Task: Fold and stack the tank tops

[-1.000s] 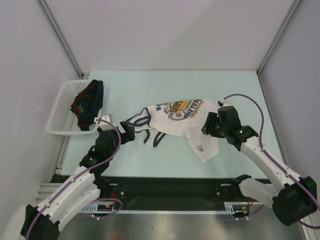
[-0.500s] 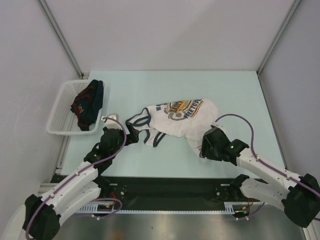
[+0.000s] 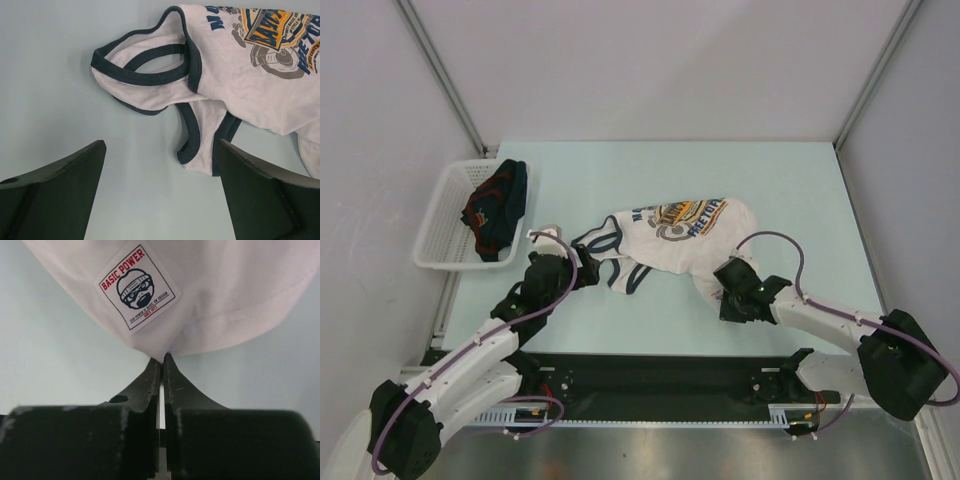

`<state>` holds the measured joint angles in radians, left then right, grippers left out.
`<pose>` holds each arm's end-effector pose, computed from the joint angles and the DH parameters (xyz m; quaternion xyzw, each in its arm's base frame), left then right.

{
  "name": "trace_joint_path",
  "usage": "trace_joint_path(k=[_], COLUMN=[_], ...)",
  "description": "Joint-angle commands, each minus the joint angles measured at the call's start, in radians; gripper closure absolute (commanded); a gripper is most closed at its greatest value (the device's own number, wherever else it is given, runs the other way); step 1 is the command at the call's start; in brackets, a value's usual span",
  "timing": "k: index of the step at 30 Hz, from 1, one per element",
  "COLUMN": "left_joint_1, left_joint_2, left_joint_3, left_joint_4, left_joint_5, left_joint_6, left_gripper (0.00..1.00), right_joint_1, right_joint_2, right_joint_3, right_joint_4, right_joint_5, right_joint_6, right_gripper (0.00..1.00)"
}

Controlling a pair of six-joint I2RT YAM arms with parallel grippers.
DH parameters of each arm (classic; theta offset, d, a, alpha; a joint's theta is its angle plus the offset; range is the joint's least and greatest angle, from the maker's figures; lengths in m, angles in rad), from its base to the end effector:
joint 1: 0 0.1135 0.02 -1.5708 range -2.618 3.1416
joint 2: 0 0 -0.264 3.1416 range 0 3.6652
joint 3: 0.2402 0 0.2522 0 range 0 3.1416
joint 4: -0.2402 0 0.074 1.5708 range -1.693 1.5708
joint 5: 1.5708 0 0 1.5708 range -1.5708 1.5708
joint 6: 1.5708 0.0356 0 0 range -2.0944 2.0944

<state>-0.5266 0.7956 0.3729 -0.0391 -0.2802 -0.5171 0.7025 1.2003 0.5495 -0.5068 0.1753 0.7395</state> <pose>0.1607 -0.0820 0.2081 -0.0695 0.8422 -0.1570 0.5111 0.1562 0.1241 0.1590 0.0360 0.9745 0.0705 0.2101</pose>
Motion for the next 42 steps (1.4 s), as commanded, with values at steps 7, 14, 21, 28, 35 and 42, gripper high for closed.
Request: trace_joint_path(k=[7, 14, 21, 28, 35, 42], left_joint_1=[-0.039, -0.069, -0.076, -0.139, -0.226, -0.243], left_joint_2=[0.105, 0.230, 0.287, 0.339, 0.534, 0.743], left_joint_3=[0.076, 0.119, 0.139, 0.164, 0.320, 0.446], left_joint_4=[0.034, 0.035, 0.036, 0.119, 0.102, 0.125], left_joint_5=[0.049, 0.081, 0.101, 0.188, 0.213, 0.230], left_joint_6=[0.051, 0.077, 0.086, 0.078, -0.021, -0.093], left_gripper=[0.02, 0.02, 0.03, 0.11, 0.17, 0.34], right_joint_1=[-0.352, -0.695, -0.798, -0.813, -0.813, -0.814], right_joint_2=[-0.241, -0.331, -0.315, -0.292, -0.274, -0.260], right_joint_3=[0.219, 0.348, 0.356, 0.346, 0.306, 0.291], right_joint_4=[-0.122, -0.127, -0.116, -0.088, -0.038, -0.007], right_joint_5=[0.115, 0.097, 0.055, 0.003, -0.019, -0.053], right_joint_6=[-0.144, -0.198, -0.212, -0.230, -0.235, -0.235], right_gripper=[1.00, 1.00, 1.00, 1.00, 1.00, 1.00])
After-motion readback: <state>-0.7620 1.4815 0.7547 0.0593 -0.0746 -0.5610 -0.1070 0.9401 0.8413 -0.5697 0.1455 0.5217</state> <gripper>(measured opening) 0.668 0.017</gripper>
